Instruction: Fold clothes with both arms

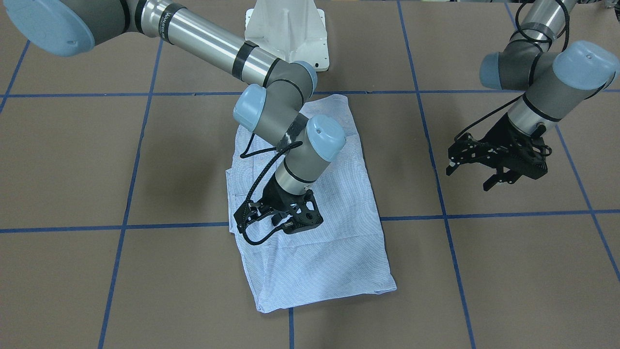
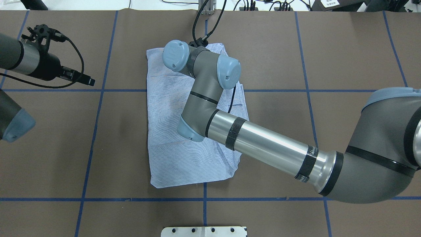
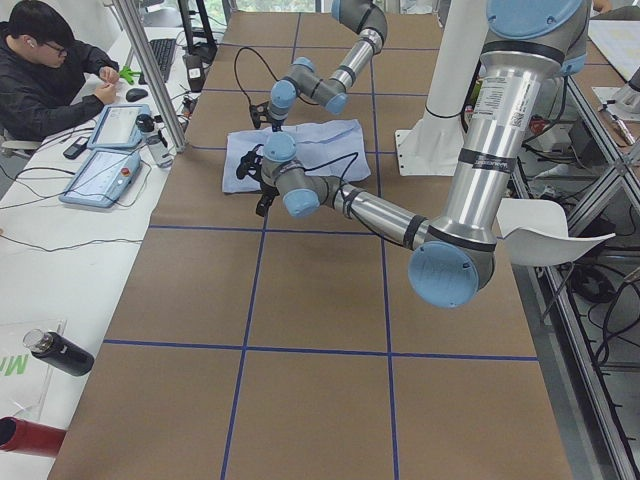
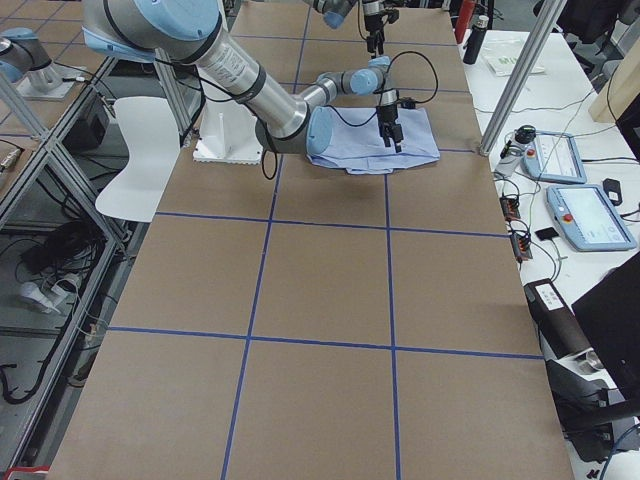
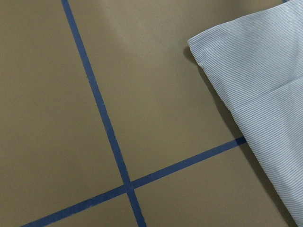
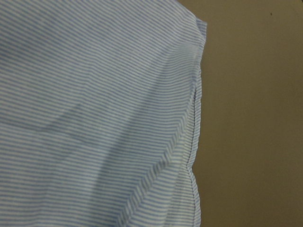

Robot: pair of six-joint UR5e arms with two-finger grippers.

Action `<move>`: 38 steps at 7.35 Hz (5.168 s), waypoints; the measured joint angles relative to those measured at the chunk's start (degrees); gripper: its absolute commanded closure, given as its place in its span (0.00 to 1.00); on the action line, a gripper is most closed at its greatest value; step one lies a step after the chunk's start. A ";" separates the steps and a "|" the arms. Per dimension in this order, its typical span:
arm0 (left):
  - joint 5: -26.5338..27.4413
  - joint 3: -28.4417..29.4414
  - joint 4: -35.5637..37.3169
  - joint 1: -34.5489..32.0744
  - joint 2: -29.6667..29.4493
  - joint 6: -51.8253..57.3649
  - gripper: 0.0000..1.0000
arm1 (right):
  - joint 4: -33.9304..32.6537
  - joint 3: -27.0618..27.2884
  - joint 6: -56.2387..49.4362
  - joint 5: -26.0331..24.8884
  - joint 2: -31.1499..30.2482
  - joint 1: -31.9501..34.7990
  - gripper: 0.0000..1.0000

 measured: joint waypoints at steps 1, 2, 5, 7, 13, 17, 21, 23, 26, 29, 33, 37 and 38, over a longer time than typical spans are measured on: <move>0.00 -0.01 0.00 0.04 -0.05 -0.02 0.00 | -0.88 0.03 -1.17 -0.15 -0.04 0.02 0.00; 0.01 -0.01 0.00 0.06 -0.07 -0.03 0.00 | -2.45 0.21 -2.89 -0.34 -0.04 0.11 0.00; 0.07 -0.01 0.00 0.10 -0.12 -0.03 0.00 | -3.87 1.25 -4.17 -1.21 0.15 0.79 0.00; 0.03 -0.01 0.00 0.11 -0.16 -0.03 0.00 | 1.32 0.98 1.33 -1.18 -0.07 0.91 0.00; 0.06 0.14 0.00 0.20 -0.27 -0.05 0.00 | 0.55 -0.55 -0.30 -0.95 -0.66 0.55 0.00; 0.08 0.07 0.00 0.16 -0.27 -0.12 0.00 | -6.66 9.35 -6.98 -1.33 -7.07 0.79 0.00; 0.03 -0.04 0.00 0.16 -0.35 -0.22 0.00 | -6.84 18.47 -14.10 -0.27 -13.70 4.06 0.00; 0.02 -1.62 0.04 0.10 -0.09 -3.30 0.00 | -6.64 28.76 -13.87 6.94 -17.46 6.40 0.00; 0.53 -13.39 8.52 3.05 1.26 -16.75 0.00 | -6.27 48.59 -1.17 15.60 -28.54 7.44 0.00; 6.63 -22.76 14.62 14.52 1.24 -34.21 0.00 | 3.86 56.77 23.83 19.35 -35.37 4.69 0.01; 24.92 -23.78 15.05 32.15 1.34 -56.80 0.00 | 9.42 57.15 41.37 18.69 -37.29 0.13 0.00; 29.97 -19.45 15.11 37.93 0.63 -59.95 0.26 | 9.65 57.04 42.47 17.11 -37.37 -1.25 0.00; 30.05 -18.14 15.07 39.19 -0.21 -61.00 0.30 | 9.70 57.04 42.48 16.94 -37.37 -1.34 0.00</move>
